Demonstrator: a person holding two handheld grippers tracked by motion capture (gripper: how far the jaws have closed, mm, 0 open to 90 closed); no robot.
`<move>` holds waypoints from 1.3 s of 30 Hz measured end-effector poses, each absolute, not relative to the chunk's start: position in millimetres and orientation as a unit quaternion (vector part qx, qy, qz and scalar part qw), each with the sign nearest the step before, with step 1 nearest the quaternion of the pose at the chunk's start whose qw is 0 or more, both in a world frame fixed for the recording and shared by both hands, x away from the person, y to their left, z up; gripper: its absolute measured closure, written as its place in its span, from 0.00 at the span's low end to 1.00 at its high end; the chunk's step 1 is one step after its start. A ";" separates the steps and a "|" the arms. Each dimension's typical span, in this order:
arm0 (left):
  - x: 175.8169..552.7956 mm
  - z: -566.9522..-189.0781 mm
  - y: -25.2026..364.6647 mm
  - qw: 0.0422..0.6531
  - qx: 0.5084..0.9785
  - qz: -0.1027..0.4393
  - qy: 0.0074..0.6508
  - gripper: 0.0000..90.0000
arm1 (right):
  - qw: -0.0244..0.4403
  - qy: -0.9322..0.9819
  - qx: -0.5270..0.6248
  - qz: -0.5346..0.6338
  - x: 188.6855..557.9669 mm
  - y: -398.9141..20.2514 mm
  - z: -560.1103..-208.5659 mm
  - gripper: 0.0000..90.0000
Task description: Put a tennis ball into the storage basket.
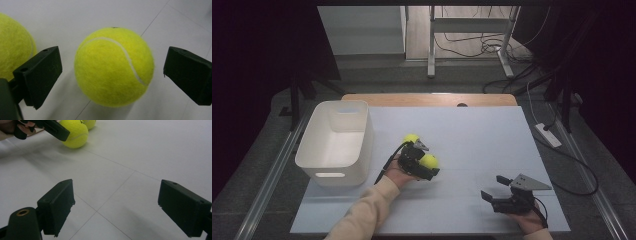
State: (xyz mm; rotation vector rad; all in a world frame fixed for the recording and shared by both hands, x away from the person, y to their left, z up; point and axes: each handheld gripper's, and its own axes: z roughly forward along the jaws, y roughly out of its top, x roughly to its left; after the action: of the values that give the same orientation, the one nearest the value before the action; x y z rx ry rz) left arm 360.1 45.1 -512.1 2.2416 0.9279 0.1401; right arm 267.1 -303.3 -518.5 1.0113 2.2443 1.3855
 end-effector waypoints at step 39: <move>351.8 -499.5 48.3 0.373 0.862 0.071 0.336 0.30 | 0.159 0.783 0.356 0.485 266.9 -303.6 -517.9 0.15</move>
State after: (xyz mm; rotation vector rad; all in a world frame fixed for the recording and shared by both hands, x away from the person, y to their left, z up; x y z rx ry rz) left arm 351.8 48.3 -499.5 2.2084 0.8603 0.1828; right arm 266.9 -303.6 -517.9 1.0167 2.2391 1.3857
